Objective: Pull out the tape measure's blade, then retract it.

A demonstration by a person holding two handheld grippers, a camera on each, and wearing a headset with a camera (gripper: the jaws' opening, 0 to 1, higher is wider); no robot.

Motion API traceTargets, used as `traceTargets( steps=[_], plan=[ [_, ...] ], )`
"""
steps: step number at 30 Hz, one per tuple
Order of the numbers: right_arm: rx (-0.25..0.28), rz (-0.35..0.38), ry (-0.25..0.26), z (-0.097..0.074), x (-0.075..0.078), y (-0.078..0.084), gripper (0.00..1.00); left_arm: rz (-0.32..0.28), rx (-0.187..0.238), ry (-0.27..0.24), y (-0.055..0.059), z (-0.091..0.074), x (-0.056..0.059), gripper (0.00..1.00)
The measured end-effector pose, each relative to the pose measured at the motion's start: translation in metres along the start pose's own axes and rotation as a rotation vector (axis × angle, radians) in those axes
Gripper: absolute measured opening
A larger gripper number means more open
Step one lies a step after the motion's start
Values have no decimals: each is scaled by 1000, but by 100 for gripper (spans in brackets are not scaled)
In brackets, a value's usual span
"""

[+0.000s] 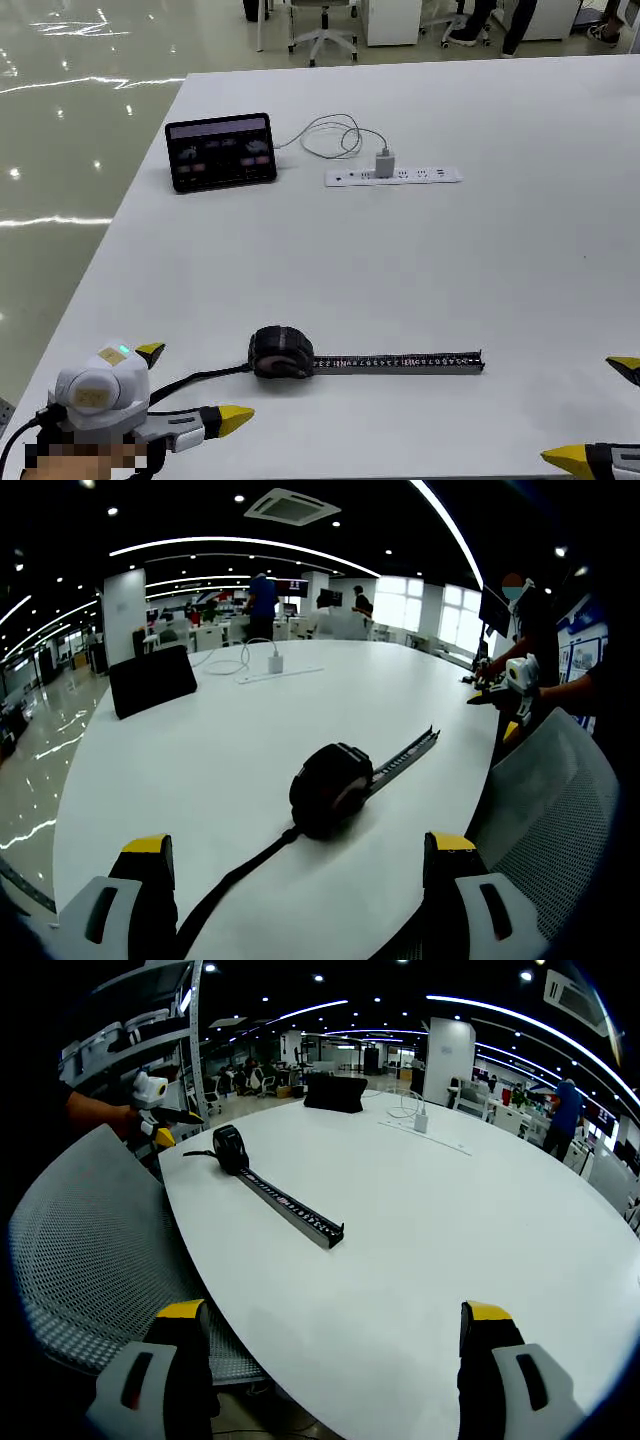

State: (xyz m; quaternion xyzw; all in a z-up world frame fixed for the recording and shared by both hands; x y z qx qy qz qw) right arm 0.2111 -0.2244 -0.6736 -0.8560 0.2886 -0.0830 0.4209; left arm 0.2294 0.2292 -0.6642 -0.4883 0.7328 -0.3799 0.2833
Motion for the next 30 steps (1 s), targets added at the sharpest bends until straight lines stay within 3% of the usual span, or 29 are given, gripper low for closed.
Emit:
traceTargets(
  steps=[4,10,13,16,20,30],
  plan=[
    [-13,-31,-11,3,2,-6,100,-2,1,7,-7,3,8,100],
    [-36,-69,-31,12,8,-15,100,-10,-54,7,-7,13,20,100],
    [-44,-82,-42,17,10,-19,100,-7,-43,10,-11,19,26,100],
    [-63,-97,-54,22,12,-21,100,34,-6,-36,-21,25,27,100],
    [-83,-106,-77,30,14,-24,98,27,-21,-46,-28,36,31,100],
    [-115,-143,-124,45,11,-32,98,46,-39,-15,-38,50,47,100]
  ],
)
Point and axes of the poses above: the centre of the closed fingertips' face, and the gripper's own axes: z roughly forward along the fingers, x roughly to its right, y roughly out of its underside, the point moved 3 cm from there along -z, roughly backward along the fingers, and after that the axes turned 11 degrees about -y, right-handed, at the moved point
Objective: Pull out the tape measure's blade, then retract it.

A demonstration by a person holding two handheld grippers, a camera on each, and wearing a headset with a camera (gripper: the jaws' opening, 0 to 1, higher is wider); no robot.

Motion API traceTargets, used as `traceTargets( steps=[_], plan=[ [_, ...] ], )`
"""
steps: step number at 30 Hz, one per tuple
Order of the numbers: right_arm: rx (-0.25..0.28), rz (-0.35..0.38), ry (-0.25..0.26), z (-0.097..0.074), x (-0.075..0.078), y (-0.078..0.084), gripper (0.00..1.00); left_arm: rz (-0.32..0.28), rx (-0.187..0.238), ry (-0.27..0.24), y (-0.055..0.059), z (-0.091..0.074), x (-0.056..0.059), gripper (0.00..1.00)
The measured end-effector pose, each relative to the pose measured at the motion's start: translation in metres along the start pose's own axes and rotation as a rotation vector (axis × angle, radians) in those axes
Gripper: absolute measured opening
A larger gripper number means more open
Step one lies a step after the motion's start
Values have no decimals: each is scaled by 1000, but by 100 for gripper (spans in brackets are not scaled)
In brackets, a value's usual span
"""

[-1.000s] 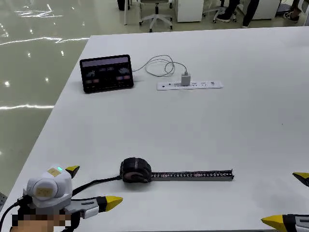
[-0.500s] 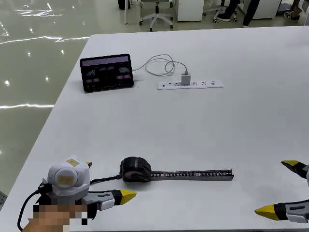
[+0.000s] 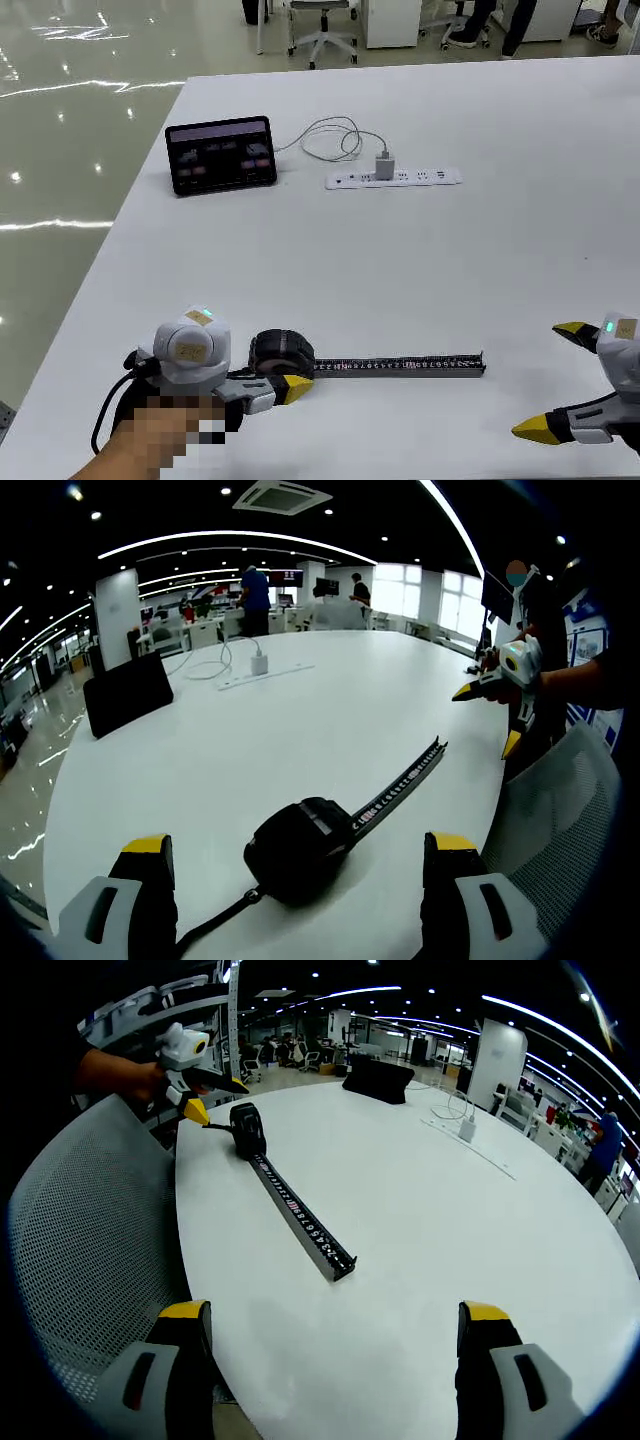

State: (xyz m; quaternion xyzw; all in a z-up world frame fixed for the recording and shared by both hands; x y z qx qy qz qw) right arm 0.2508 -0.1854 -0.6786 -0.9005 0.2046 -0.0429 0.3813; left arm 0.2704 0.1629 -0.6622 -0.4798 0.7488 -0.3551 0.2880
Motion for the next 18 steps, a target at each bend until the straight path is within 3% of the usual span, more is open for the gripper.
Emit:
traceTargets(
  steps=[3,7,9,13,15,16,18],
  plan=[
    [-8,-11,-9,3,1,-3,97,-18,-19,-11,1,6,0,100],
    [-22,-27,-23,8,3,-6,97,-130,-52,-73,3,17,-4,100],
    [-42,-46,-39,11,4,-5,96,-174,-65,-55,2,21,2,100],
    [-64,-67,-57,15,7,-5,95,-187,-79,-93,4,27,4,100],
    [-72,-71,-64,17,10,-5,93,-193,-91,-128,7,30,5,99],
    [-90,-91,-76,19,11,-4,92,-225,-82,-166,9,31,4,99],
    [-127,-120,-86,23,12,-3,90,-226,-98,-161,17,35,13,99]
  ],
)
Point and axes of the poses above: the centre of the closed fingertips' face, and the gripper's own axes: z roughly forward along the fingers, x roughly to its right, y roughly out of its underside, the point moved 3 cm from there along -z, roughly backward along the fingers, and after that the axes turned 11 degrees about -y, right-handed, at the moved point
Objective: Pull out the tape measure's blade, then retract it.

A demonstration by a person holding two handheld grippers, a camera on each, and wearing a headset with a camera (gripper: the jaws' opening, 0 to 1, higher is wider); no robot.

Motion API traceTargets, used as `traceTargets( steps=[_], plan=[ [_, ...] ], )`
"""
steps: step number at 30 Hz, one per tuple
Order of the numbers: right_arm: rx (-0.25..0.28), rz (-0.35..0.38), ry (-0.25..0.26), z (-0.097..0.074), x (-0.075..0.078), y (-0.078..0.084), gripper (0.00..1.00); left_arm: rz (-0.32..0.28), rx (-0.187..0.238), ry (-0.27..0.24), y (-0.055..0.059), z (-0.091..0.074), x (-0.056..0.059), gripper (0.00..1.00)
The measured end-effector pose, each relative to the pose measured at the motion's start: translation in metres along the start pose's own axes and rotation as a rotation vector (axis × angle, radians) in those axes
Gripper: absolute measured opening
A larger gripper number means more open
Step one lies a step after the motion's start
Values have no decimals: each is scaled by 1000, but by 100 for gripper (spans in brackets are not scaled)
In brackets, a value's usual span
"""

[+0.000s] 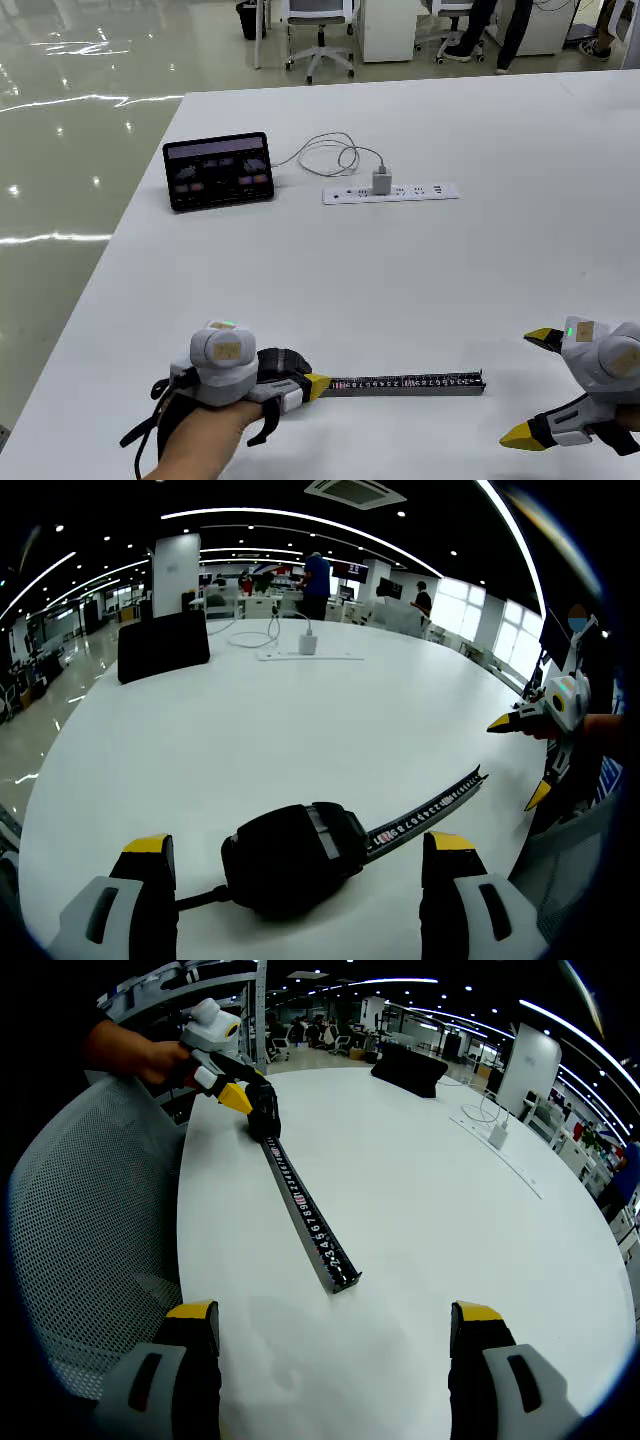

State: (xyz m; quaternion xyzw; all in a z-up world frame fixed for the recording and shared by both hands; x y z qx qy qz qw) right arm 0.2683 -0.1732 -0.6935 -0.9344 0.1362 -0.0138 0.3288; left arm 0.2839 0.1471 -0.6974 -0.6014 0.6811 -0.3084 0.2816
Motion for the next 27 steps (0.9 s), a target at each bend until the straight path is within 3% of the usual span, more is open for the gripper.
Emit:
traceTargets(
  steps=[2,6,7,9,10,11,16,27],
  plan=[
    [-5,-8,-9,3,4,-2,89,-2,-2,-18,5,4,4,99],
    [-11,-15,-32,9,12,-8,87,-6,8,-23,6,10,7,99],
    [-14,-18,-39,11,13,-9,87,-22,37,-32,2,10,7,99],
    [-22,-38,-58,16,15,-13,85,-39,55,-57,0,12,4,100],
    [-35,-49,-74,20,15,-14,84,-79,90,-59,-4,13,5,100],
    [-46,-58,-87,23,15,-15,83,-87,94,-55,-3,14,7,100],
    [-112,-117,-149,38,16,-17,78,-73,109,-51,0,17,9,100],
    [-173,-179,-239,51,18,-13,43,-113,125,-64,-1,20,1,97]
  ],
)
Point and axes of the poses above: the centre of the closed fingertips' face, and the gripper's own axes: z roughly forward along the fingers, x roughly to its right, y roughly out of its underside, the point moved 3 cm from there along -z, roughly backward along the fingers, and after that the axes turned 11 degrees about -y, right-handed, at the moved point
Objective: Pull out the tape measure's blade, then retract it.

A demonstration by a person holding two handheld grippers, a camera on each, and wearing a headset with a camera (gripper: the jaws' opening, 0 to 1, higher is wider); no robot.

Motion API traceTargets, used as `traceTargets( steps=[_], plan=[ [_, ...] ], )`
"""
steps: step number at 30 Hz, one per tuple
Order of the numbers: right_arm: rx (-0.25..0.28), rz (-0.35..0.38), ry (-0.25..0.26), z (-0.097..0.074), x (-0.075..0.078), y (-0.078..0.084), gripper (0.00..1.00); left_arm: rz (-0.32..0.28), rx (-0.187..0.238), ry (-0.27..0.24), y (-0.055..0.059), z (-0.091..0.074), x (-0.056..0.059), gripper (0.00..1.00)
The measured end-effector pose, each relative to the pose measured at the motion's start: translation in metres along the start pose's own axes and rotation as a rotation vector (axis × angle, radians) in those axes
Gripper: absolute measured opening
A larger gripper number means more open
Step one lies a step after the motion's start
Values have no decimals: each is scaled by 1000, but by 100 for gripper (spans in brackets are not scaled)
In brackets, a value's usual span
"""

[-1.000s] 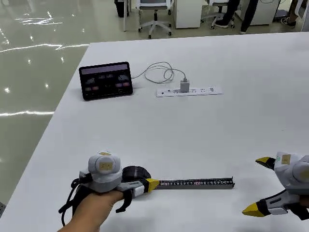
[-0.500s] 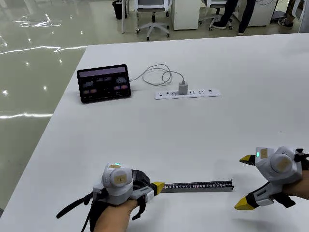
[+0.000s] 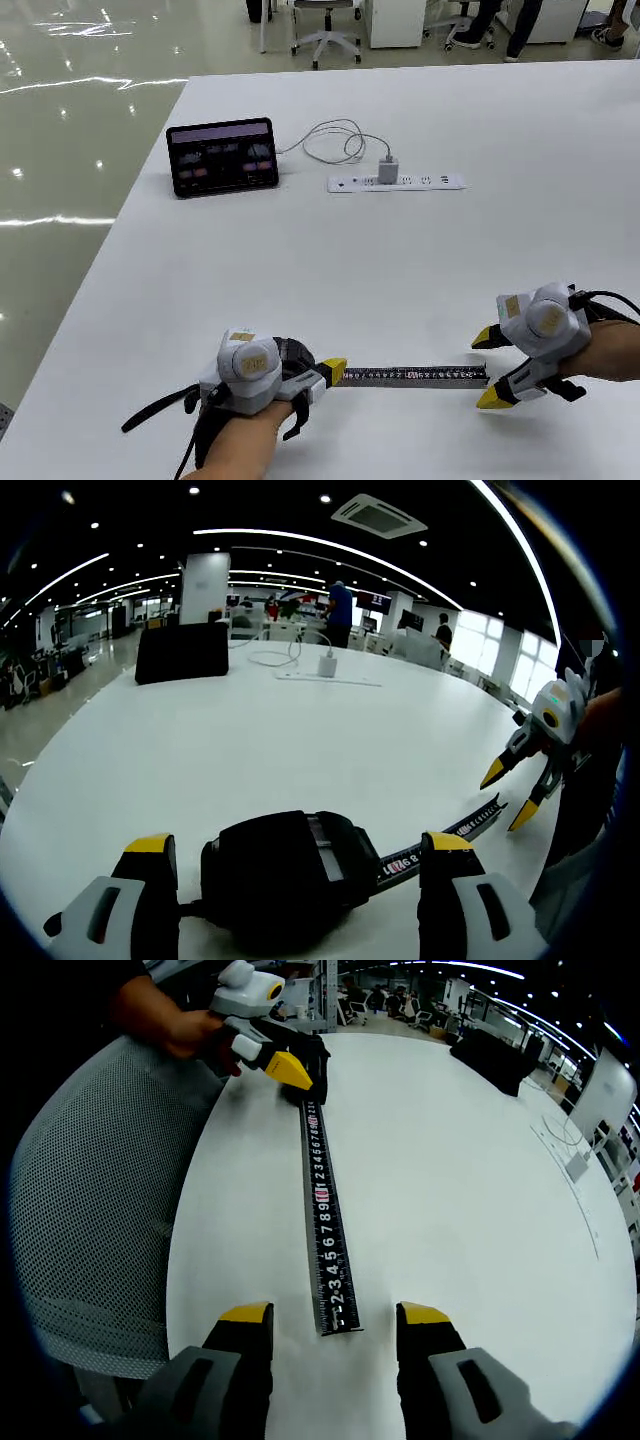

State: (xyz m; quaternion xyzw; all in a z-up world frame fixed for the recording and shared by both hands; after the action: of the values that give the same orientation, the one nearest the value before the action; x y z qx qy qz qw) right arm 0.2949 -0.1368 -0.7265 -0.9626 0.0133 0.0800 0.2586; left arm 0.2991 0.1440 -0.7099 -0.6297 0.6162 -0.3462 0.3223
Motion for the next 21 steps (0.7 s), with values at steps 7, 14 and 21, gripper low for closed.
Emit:
traceTargets(
  steps=[7,14,21],
  plan=[
    [-22,-3,-16,1,2,5,29,-33,9,-9,-1,0,-4,90],
    [-26,-22,-21,3,3,5,14,-6,1,-14,2,1,-3,81],
    [-22,-25,-22,4,3,6,12,-25,-14,-27,4,0,-6,74]
  ],
)
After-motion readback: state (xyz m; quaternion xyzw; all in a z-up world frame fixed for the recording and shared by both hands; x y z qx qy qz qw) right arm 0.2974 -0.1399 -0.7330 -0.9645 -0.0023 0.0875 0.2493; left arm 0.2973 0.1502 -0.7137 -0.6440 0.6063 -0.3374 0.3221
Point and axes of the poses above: the centre of the closed fingertips' face, and the gripper's own axes: z roughly forward along the fingers, x roughly to its right, y roughly out of its underside, the point moved 3 cm from there along -z, roughly backward along the fingers, and after that the axes turned 11 degrees about -y, right-handed, at the moved point
